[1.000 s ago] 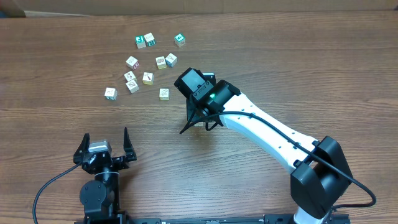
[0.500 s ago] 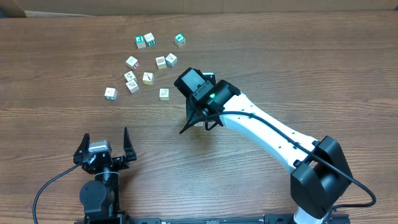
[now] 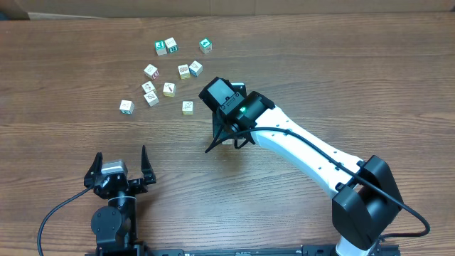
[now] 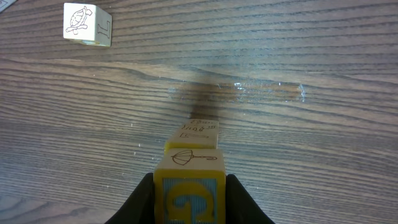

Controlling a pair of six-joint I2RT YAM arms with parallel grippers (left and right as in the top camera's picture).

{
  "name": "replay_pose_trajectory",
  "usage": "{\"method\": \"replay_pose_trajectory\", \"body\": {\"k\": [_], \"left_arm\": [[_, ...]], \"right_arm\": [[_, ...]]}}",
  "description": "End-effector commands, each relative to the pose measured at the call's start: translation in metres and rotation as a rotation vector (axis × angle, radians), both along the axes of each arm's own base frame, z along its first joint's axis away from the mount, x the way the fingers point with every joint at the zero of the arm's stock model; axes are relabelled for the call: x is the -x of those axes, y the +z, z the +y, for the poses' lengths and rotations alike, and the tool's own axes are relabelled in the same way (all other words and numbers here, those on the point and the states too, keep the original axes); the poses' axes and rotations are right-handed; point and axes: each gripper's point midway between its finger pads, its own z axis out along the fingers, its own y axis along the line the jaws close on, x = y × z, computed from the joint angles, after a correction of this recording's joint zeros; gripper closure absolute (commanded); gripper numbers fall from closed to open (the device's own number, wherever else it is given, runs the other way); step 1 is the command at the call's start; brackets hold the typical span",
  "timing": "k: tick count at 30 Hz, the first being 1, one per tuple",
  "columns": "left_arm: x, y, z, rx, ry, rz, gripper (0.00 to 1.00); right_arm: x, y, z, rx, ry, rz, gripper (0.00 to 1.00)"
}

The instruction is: Form a tower

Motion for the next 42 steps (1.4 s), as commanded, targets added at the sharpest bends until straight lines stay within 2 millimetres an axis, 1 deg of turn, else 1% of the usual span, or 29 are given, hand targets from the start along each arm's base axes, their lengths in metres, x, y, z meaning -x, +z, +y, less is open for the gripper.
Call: {"method": "replay_pose_trajectory", "body": {"k": [1, 13, 24, 25, 26, 27, 39, 42], "left_arm": [[0.0002, 0.0011, -0.0007, -0.023, -0.005, -0.005, 0.01], [0.0002, 0.0011, -0.0007, -0.023, -0.005, -0.005, 0.00], [0.0002, 0.0011, -0.0007, -0.023, -0.005, -0.005, 0.00], [0.0002, 0.0011, -0.0007, -0.023, -0.005, -0.005, 0.01], [0.0002, 0.0011, -0.0007, -0.023, -0.005, -0.005, 0.00], [0.0002, 0.0011, -0.0007, -0.023, -0.005, -0.005, 0.01], [0.0002, 0.0011, -0.0007, -0.023, -0.005, -0.005, 0.00], [0.0002, 0.0011, -0.0007, -0.023, -0.005, -0.005, 0.01]], "right_arm": [[-0.0045, 0.0114, 0.0083, -0.029, 0.007, -0.025, 0.79], [-0.0054, 0.0124, 0.0129, -0.051, 0.012, -0.027, 0.79], [-0.0039, 0.0115, 0.0111, -0.042, 0.015, -0.021, 0.79], [-0.0040, 0.0116, 0.0111, -0.042, 0.016, -0.022, 0.78], [-0.0042, 0.0116, 0.0110, -0.041, 0.015, -0.022, 0.76], [-0.0049, 0.0117, 0.0102, -0.038, 0.013, -0.025, 0.75], [-0.0050, 0.0116, 0.0103, -0.038, 0.013, -0.026, 0.75], [-0.0050, 0.0116, 0.0102, -0.037, 0.013, -0.026, 0.73]]}}
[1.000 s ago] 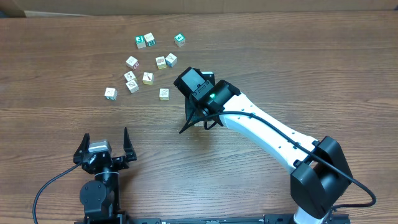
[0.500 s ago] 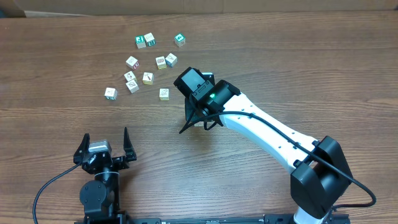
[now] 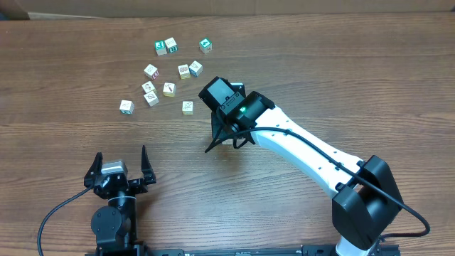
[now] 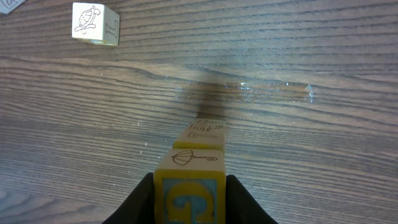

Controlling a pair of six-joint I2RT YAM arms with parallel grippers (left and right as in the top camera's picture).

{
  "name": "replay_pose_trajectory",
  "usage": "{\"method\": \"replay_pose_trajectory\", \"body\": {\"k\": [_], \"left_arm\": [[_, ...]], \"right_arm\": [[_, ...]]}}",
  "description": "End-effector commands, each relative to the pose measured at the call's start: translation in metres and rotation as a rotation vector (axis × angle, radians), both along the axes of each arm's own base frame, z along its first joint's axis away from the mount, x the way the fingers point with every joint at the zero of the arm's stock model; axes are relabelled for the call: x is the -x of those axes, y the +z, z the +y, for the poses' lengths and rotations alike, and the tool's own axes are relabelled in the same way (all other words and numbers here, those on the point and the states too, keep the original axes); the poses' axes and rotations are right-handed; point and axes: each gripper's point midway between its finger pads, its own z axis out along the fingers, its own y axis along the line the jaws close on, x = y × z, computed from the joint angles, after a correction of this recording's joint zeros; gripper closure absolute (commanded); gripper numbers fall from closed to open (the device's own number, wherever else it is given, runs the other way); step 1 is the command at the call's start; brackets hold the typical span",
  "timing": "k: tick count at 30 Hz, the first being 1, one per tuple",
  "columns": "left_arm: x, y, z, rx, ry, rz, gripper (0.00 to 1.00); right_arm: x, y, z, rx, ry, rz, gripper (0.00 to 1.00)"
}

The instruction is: Form a tower

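My right gripper (image 4: 189, 190) is shut on a yellow block (image 4: 189, 180) with a blue letter face and an umbrella drawing on top. Just beyond and below it sits a second pale block (image 4: 206, 129) on the table; I cannot tell whether the two touch. From overhead, the right gripper (image 3: 227, 136) points down at mid-table and hides both blocks. Near the front edge at the left, the left gripper (image 3: 118, 168) is open with nothing in it.
Several loose blocks (image 3: 170, 78) are scattered at the back left of the wooden table (image 3: 341, 64). One with a turtle drawing (image 4: 94, 23) lies far left in the right wrist view. The white right arm (image 3: 306, 153) crosses the table's right half.
The right gripper has shifted a little with the yellow block still in it; the turtle block and the lower block sit slightly further right in the wrist view. The left arm has not moved.
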Motion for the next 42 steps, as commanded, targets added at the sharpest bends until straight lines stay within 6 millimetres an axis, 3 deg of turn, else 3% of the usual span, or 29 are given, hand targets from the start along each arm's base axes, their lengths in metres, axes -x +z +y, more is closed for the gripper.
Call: {"method": "replay_pose_trajectory", "body": {"k": [1, 42], "left_arm": [[0.0002, 0.0011, -0.0007, -0.023, -0.005, -0.005, 0.01], [0.0002, 0.0011, -0.0007, -0.023, -0.005, -0.005, 0.00]], "right_arm": [[-0.0052, 0.0111, 0.0061, -0.017, 0.005, -0.030, 0.70], [-0.0054, 0.0109, 0.0059, -0.028, -0.027, -0.026, 0.70]]}}
